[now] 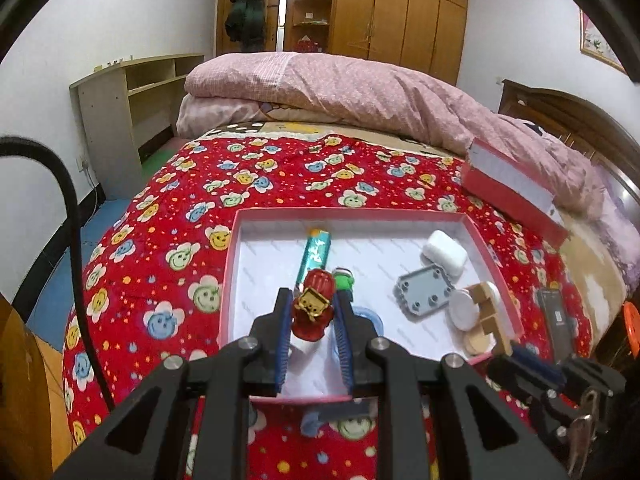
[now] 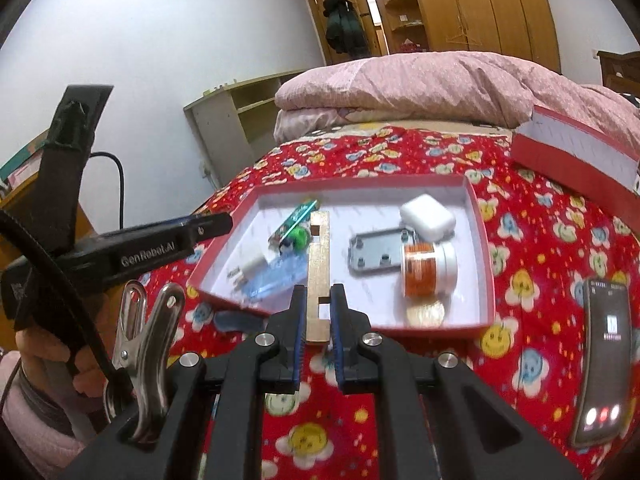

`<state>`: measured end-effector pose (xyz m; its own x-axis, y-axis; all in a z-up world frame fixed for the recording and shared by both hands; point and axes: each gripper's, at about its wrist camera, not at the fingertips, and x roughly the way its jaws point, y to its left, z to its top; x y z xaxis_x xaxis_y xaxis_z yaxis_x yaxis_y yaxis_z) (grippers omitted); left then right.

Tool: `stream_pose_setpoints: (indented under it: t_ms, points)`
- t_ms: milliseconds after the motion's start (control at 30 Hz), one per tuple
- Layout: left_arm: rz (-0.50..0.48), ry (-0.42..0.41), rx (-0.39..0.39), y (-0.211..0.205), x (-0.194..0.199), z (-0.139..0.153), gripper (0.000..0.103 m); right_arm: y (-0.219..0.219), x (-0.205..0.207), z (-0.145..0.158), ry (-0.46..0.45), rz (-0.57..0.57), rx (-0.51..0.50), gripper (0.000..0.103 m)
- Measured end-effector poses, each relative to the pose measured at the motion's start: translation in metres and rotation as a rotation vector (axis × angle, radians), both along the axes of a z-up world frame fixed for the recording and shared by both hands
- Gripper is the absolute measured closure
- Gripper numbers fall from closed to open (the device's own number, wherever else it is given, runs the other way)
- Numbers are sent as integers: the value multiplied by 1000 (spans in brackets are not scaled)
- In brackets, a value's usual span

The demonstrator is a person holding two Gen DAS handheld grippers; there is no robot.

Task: Organize rigid objects
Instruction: 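Carry red figure and wooden stick into the box and open both tools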

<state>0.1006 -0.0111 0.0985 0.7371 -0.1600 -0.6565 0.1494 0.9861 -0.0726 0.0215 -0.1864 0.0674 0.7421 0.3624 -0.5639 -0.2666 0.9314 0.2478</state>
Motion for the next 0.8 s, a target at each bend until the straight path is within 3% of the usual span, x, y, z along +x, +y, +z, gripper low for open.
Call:
stream_pose_setpoints:
  t_ms: [233,567,800]
  points:
    - [19,28,23,1,27,-18,82,5,16,-2,-18,-3,5,91]
    - [39,76,27,3,60,-48,82,10,39,-27,23,-16,-5,91]
    - [30,40,41,-1,72,-53,82,10,48,-41,47,-24,-18,91]
